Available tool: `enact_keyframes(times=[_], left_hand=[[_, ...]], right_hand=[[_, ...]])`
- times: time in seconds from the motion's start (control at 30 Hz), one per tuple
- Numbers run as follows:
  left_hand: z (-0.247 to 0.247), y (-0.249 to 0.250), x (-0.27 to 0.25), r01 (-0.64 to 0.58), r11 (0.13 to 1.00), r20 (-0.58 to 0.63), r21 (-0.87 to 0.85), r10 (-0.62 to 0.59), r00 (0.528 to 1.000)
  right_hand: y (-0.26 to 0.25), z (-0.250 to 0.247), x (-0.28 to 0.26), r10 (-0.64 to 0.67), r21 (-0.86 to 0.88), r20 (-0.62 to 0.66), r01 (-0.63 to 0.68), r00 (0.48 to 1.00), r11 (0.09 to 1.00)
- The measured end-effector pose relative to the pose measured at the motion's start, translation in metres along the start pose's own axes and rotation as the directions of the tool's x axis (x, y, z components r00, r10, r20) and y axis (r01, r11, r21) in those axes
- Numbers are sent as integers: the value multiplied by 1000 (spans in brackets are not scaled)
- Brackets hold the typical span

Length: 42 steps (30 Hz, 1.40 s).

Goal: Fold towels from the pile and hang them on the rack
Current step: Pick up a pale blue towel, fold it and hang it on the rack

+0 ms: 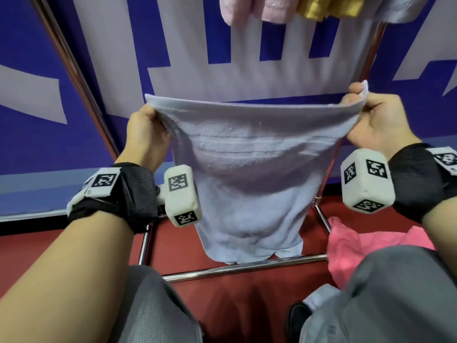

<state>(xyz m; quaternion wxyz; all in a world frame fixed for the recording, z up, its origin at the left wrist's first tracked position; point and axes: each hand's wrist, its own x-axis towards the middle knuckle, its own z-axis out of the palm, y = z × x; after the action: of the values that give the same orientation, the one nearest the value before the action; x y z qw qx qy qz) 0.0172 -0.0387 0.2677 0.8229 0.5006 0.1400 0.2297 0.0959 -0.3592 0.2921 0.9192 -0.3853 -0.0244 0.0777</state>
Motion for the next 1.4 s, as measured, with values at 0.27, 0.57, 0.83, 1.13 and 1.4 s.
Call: enact_keyframes(times=[0.27, 0.57, 0.83, 1.13, 1.4], left_hand=[[57, -19, -46, 51, 951, 513, 304, -209, 833], [86, -53, -60, 64, 897, 443, 438, -277, 853], [83, -63, -55, 33, 897, 367, 440, -213, 905], [78, -66, -54, 56, 854, 348, 518, -271, 898], [75, -69, -53, -52, 737, 292, 674, -201, 935]], right_hand=[[37, 34, -20, 290, -536, 326, -77, 900, 841], [71, 50, -27, 221, -693, 332, 78, 917, 717], [80, 48, -27, 126, -729, 233, 87, 964, 679], [84, 51, -28, 108, -796, 218, 113, 970, 594], [87, 47, -28, 116, -896, 242, 176, 963, 407]])
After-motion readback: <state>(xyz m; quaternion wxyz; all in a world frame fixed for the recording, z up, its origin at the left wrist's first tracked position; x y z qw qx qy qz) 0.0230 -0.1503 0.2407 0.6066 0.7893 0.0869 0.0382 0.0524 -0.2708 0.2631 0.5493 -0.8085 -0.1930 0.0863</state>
